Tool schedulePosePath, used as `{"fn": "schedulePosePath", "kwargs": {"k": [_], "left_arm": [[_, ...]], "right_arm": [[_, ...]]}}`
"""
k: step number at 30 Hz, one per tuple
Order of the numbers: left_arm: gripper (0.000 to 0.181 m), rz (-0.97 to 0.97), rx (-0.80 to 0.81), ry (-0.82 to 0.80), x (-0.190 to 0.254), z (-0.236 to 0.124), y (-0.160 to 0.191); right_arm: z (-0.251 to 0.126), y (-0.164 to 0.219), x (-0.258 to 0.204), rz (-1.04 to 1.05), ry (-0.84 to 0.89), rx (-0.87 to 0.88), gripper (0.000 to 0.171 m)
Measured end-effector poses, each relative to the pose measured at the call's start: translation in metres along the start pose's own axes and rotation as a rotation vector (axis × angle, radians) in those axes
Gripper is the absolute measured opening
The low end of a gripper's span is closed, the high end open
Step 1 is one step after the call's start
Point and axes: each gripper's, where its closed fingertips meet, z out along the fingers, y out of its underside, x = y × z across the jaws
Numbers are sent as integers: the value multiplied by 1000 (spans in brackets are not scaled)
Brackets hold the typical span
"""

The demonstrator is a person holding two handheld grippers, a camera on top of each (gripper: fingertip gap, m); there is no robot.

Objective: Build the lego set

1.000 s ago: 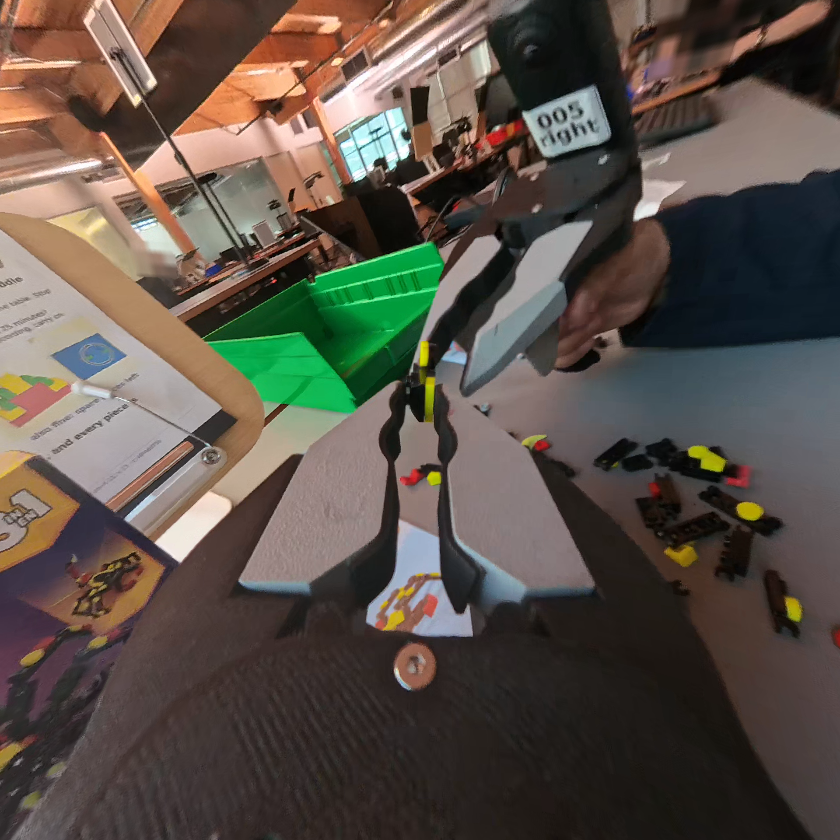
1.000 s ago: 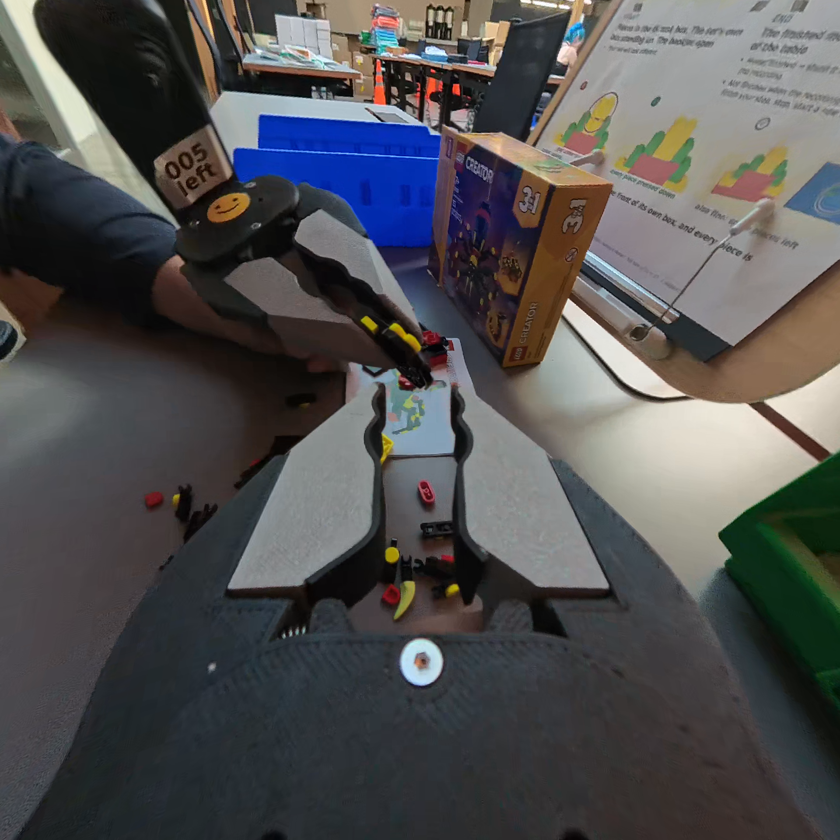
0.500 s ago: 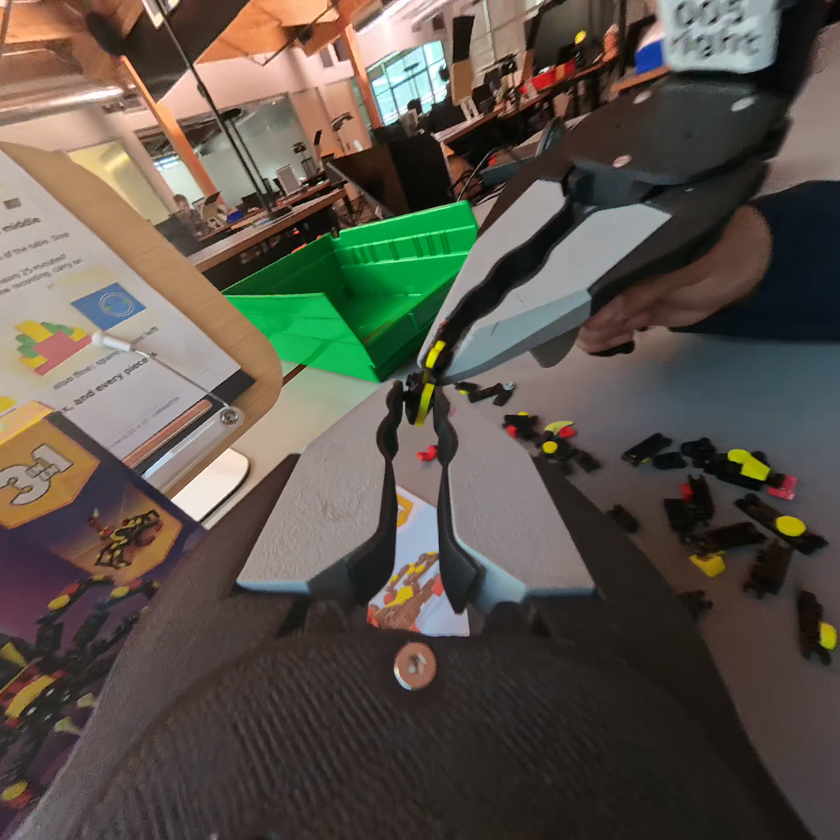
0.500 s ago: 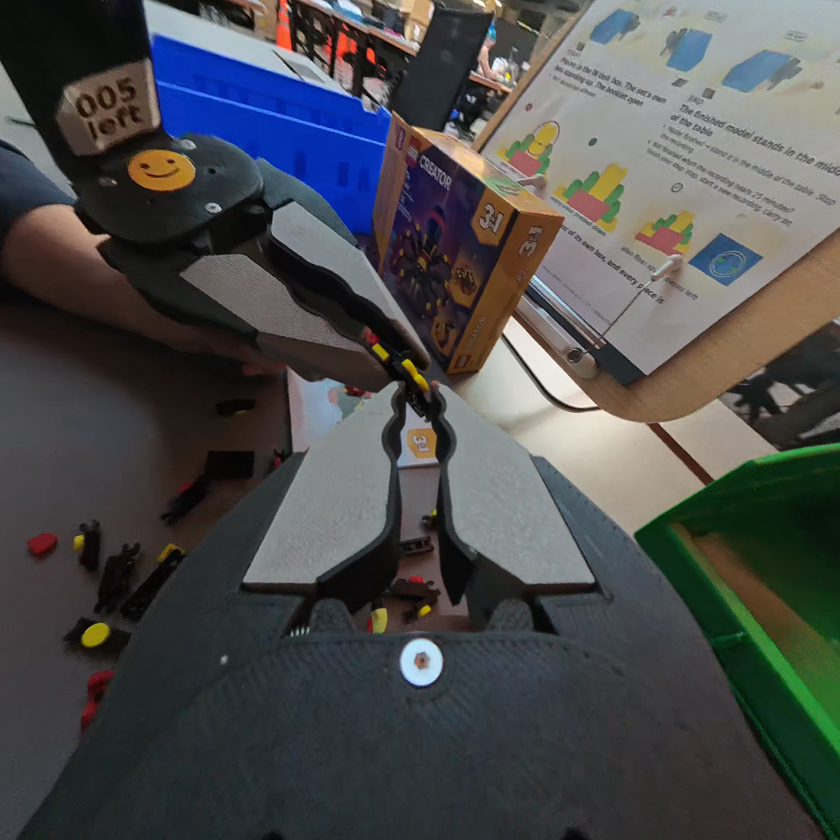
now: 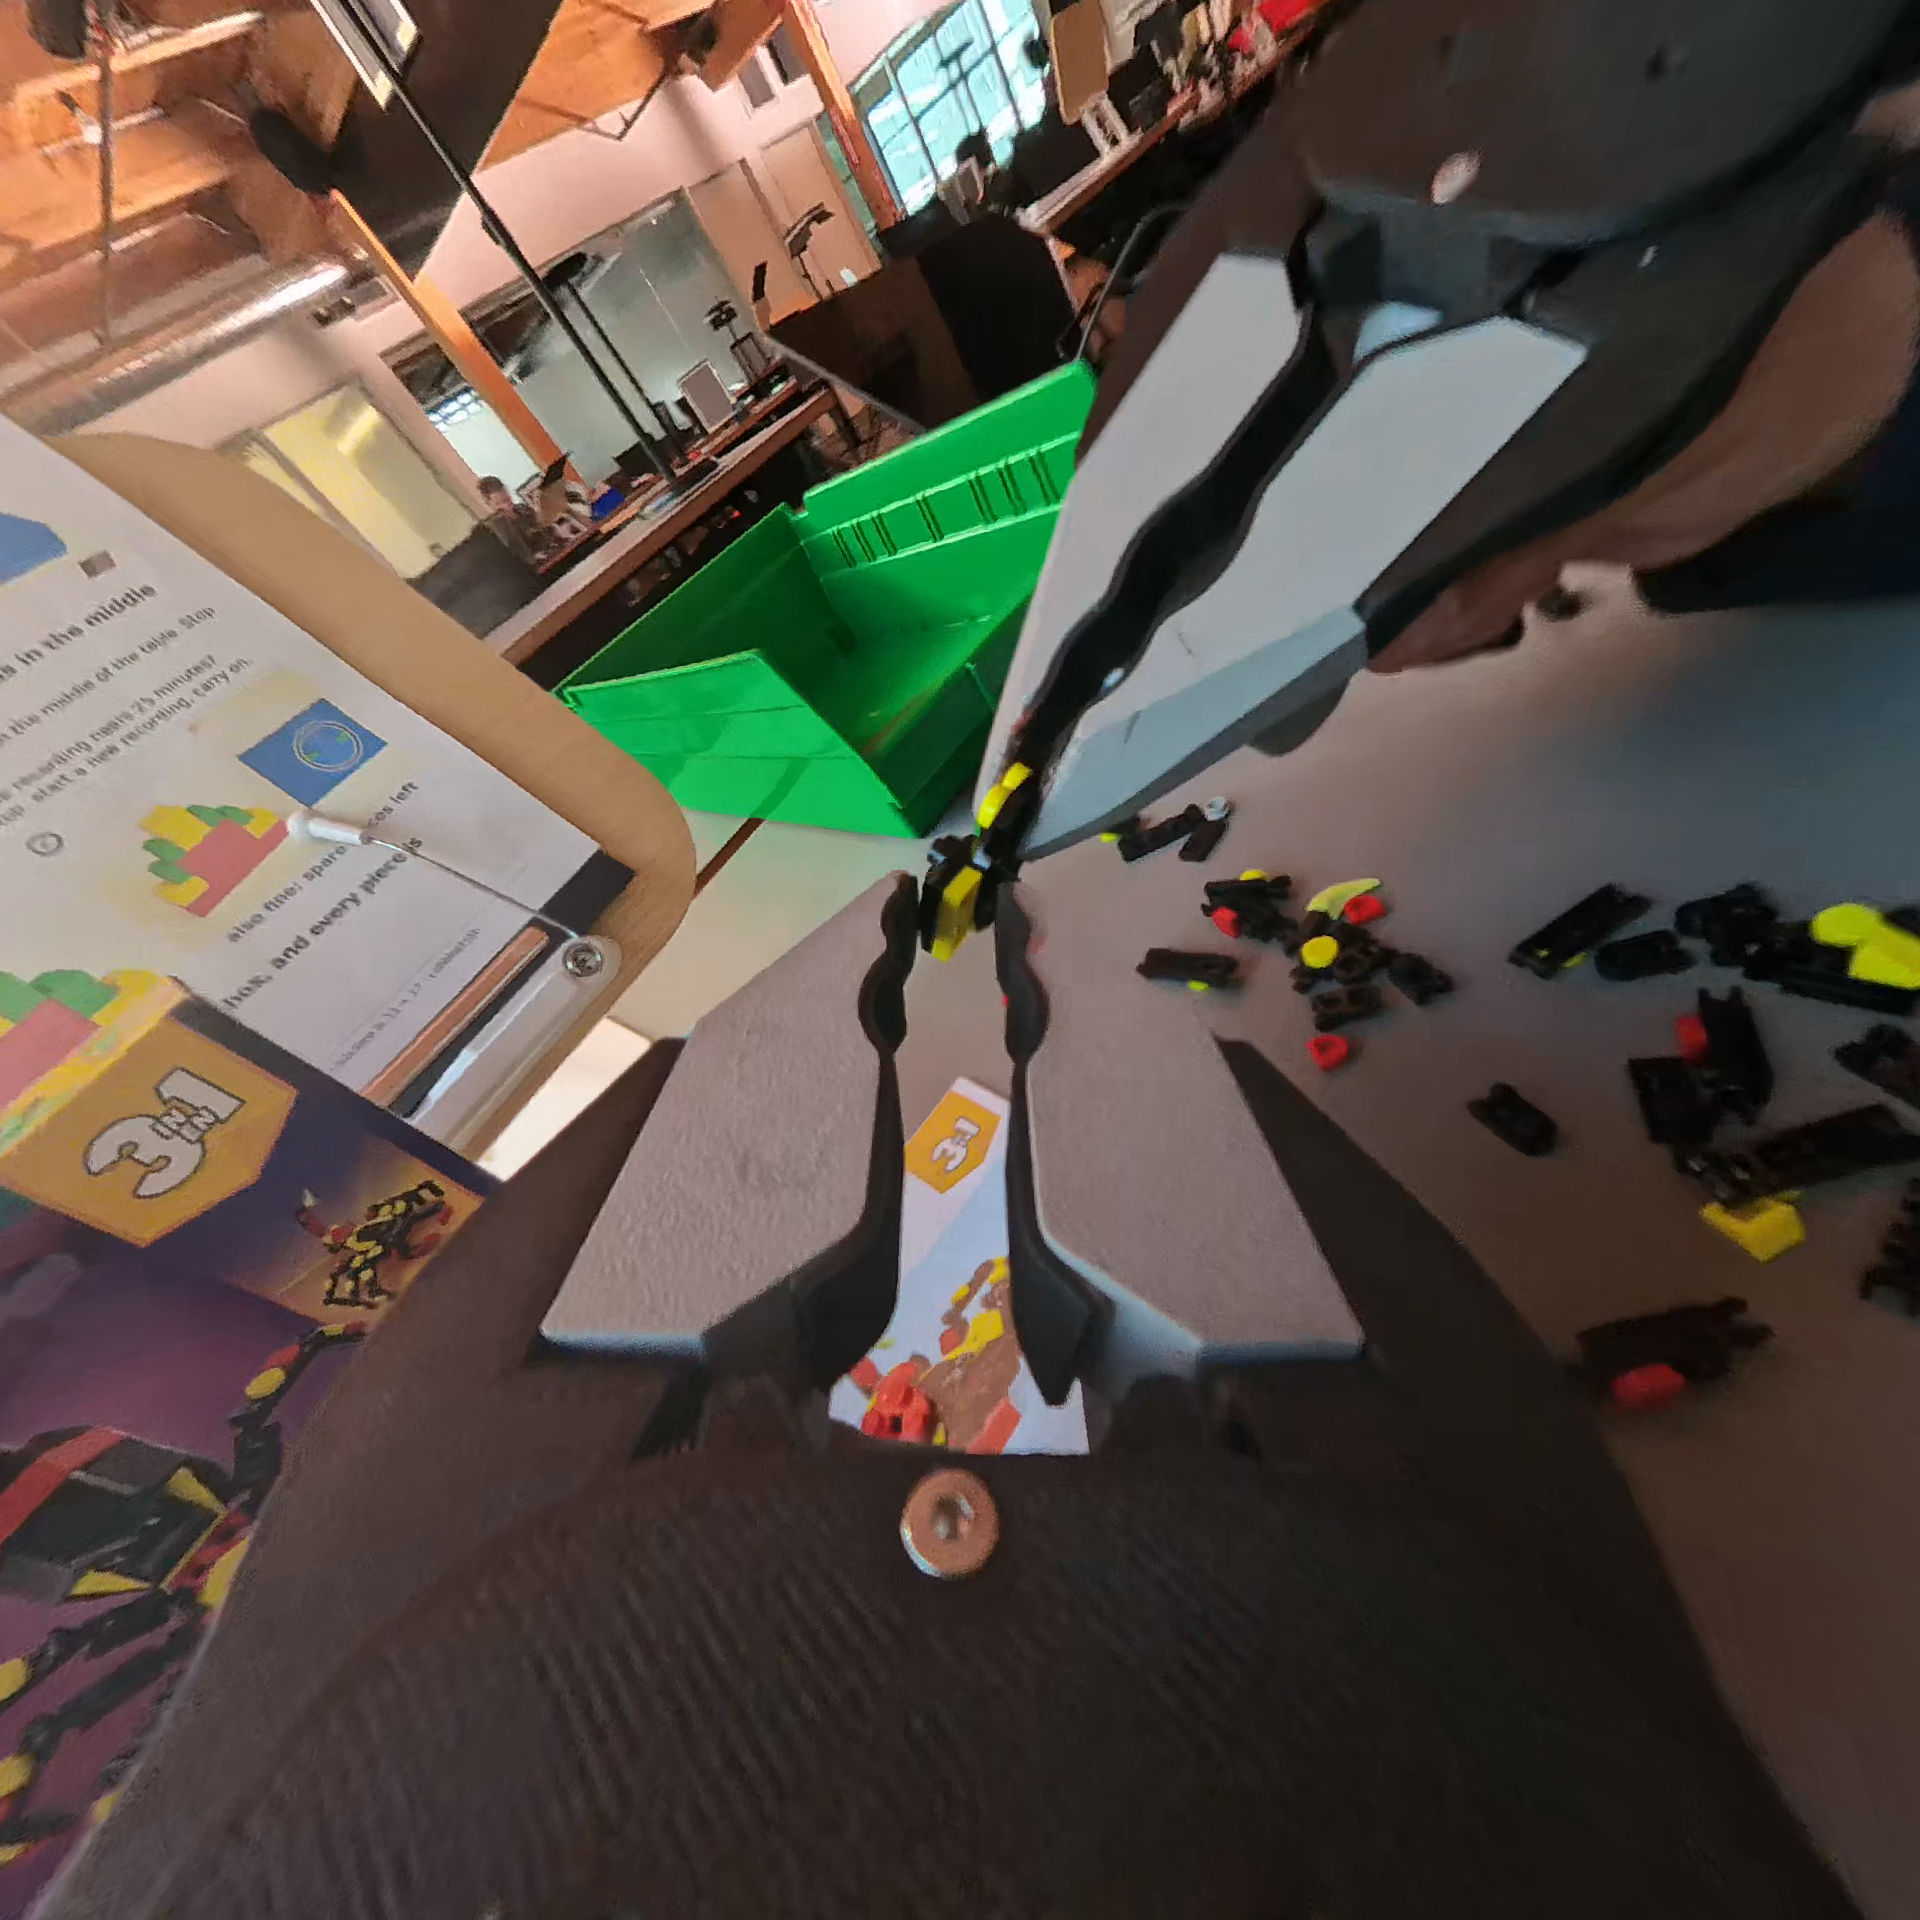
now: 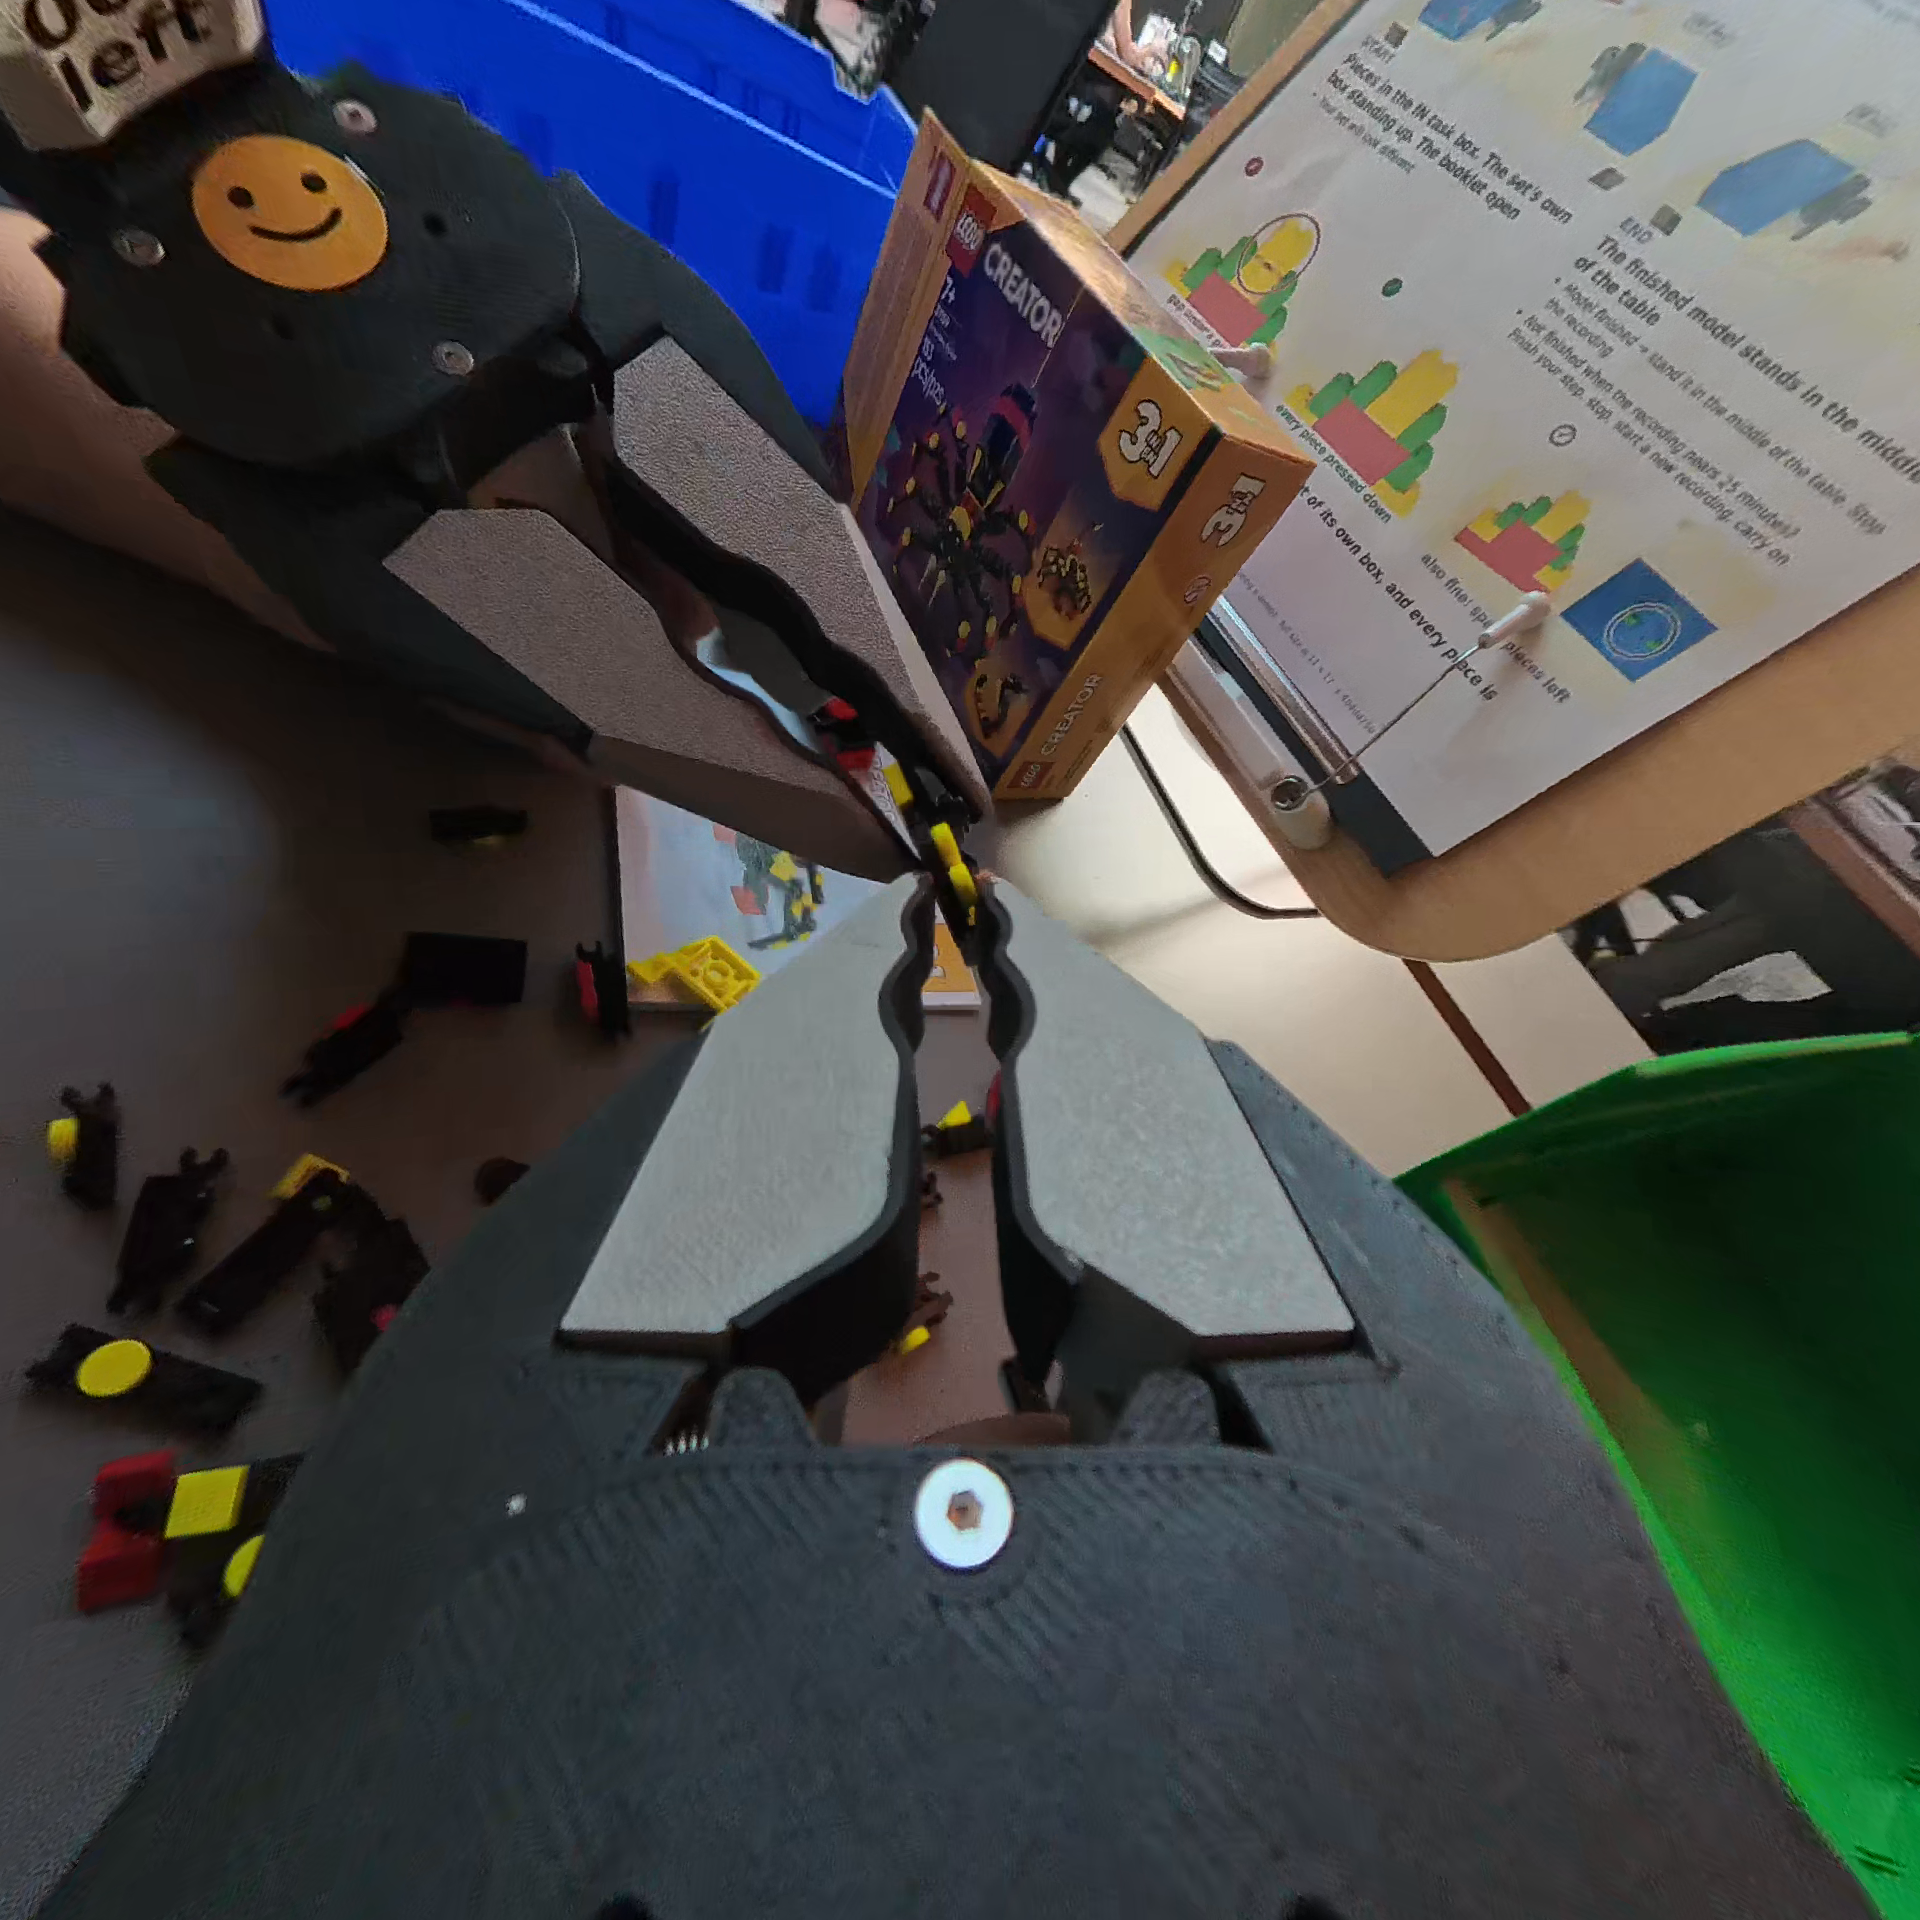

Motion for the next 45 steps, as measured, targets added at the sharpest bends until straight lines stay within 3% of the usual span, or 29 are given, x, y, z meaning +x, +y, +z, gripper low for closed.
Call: {"fn": "schedulePosePath", "kwargs": {"k": [13,21,24,27,29,32,36,40,45], "left_arm": [[9,150,-104,24,8,6,18],[9,298,-49,194,26,0,26],[11,381,-80,152,29,2,33],[33,413,-86,103,25,4,33],[24,357,-87,100,20,4,32],[26,190,-24,95,8,0,17],[40,-145,119,183,-2,-9,-9],[37,-367,225,247,-21,-18,-16],[34,-469,239,378,-16,-22,-18]], "right_arm": [[2,18,-3,-301,75,-187,5],[-1,25,-22,-683,52,-187,4],[1,30,-21,-671,58,-221,4],[-2,23,-5,-580,130,-187,4],[-8,14,13,-558,231,-151,4],[-13,0,21,-580,326,-62,4],[-8,-8,7,-664,344,2,3],[-7,-13,-2,-627,320,59,3],[-10,-21,-1,-659,364,91,3]]}}
